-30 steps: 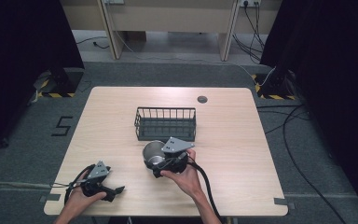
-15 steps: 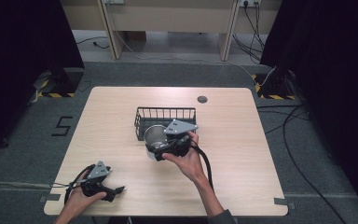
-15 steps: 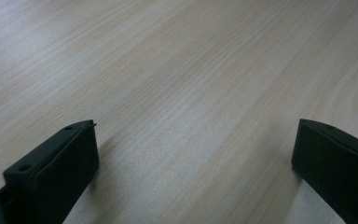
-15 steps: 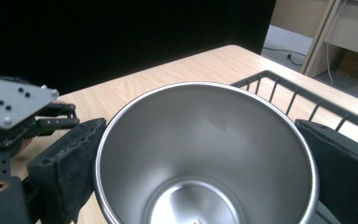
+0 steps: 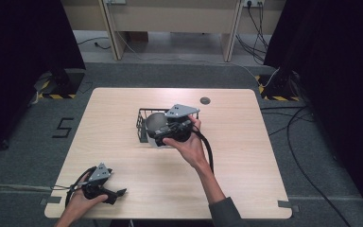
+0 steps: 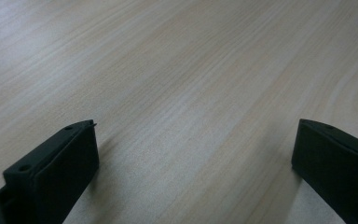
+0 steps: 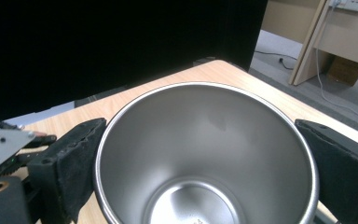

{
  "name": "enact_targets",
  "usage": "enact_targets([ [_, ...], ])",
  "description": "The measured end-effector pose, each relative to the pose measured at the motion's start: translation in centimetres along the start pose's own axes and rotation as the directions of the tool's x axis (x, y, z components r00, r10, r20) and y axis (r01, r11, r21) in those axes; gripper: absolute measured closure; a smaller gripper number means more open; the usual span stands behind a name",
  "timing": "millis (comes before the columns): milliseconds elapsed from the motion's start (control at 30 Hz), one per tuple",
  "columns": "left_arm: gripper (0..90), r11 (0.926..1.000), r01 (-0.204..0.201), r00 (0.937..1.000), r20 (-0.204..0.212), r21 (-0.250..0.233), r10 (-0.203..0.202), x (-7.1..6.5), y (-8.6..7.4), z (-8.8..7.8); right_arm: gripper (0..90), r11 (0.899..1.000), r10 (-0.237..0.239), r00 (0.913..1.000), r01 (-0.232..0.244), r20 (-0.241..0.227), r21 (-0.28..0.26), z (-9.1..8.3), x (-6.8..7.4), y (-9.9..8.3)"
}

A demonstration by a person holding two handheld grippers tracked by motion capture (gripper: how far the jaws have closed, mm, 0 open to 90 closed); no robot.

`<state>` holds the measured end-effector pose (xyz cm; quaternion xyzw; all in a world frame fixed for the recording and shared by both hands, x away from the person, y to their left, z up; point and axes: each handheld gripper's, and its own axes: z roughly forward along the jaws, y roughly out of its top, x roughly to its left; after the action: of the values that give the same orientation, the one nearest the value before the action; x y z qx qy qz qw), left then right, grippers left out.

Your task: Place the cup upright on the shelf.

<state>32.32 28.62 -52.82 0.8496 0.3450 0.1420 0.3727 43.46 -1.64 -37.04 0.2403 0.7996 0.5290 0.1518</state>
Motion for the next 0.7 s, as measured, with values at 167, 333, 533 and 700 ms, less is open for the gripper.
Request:
enact_targets([
  [167, 0.0, 1.0, -0.002, 1.0, -0.001, 0.0, 0.002, 0.0, 0.0, 0.0, 6.3, 1.0, 0.006, 1.0, -0.006, 0.004, -0.003, 0.1, -0.6, 1.0],
  [333, 0.0, 1.0, -0.001, 1.0, -0.001, 0.0, 0.001, 0.0, 0.0, 0.0, 6.3, 1.0, 0.005, 0.9998, -0.005, 0.022, -0.003, 0.4, -1.9, 2.4],
  [533, 0.0, 1.0, -0.001, 1.0, -0.001, 0.0, 0.001, 0.0, 0.0, 0.0, 6.3, 1.0, 0.005, 0.9993, -0.005, 0.036, 0.009, 0.9, -3.1, 3.2],
  [700, 0.0, 1.0, -0.001, 1.0, 0.0, 0.0, 0.001, 0.0, 0.0, 0.0, 6.3, 0.999, 0.003, 0.9985, -0.004, 0.055, 0.033, 2.0, -4.5, 3.5],
])
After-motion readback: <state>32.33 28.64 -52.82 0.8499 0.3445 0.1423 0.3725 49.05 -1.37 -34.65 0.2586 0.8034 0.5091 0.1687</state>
